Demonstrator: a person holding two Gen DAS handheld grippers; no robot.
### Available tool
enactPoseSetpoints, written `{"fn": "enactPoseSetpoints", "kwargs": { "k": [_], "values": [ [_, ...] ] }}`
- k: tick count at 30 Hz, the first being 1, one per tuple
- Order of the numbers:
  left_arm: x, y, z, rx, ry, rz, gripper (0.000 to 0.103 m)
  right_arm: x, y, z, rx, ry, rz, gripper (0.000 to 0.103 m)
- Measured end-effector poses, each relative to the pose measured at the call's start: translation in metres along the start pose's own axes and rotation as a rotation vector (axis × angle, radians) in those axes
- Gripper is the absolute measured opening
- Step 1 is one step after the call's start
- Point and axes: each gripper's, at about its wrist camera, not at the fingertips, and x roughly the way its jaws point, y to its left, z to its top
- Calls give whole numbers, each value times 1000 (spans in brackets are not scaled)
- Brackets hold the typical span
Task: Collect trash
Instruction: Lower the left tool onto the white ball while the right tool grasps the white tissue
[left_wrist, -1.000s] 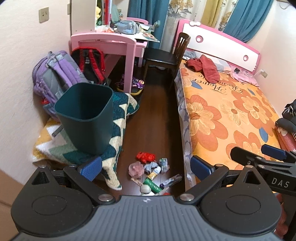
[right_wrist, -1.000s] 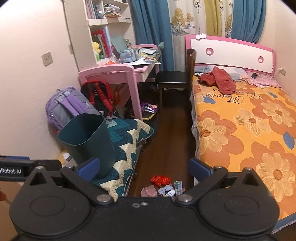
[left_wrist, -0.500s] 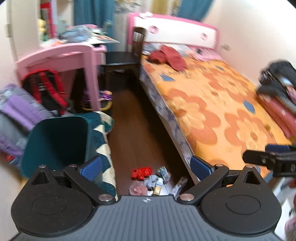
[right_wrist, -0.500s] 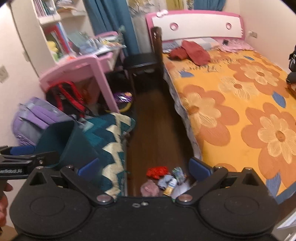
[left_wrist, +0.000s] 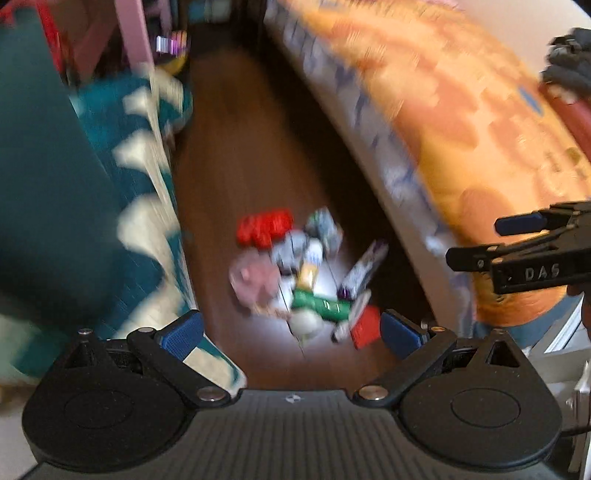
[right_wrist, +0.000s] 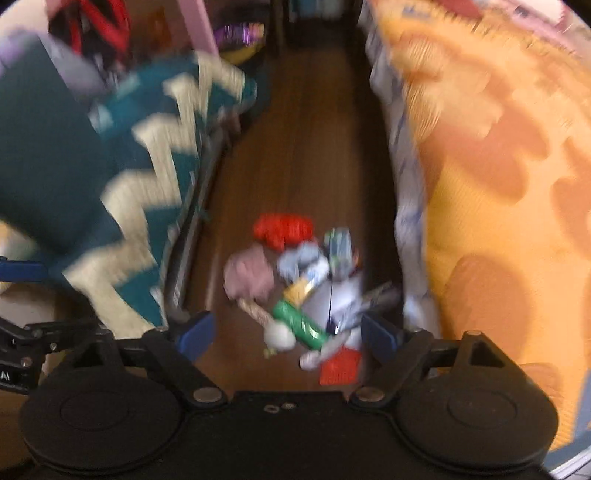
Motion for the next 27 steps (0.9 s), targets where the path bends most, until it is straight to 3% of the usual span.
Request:
{"fn": "enactPoseSetpoints", "kwargs": {
  "k": [5, 13, 22, 27],
  "values": [
    [116, -9, -22, -25, 69, 30, 102, 114, -17, -46, -1, 86, -9, 78],
    [286, -16, -33, -52, 162, 28, 102, 261, -60, -101, 154, 135, -12, 76],
    [420, -7, -41, -152, 239, -47, 102, 360, -65, -128, 171, 170, 52, 68],
    [464, -7, -48, -154, 274, -47, 102, 400, -61, -130, 218, 191, 45, 68]
  ]
}}
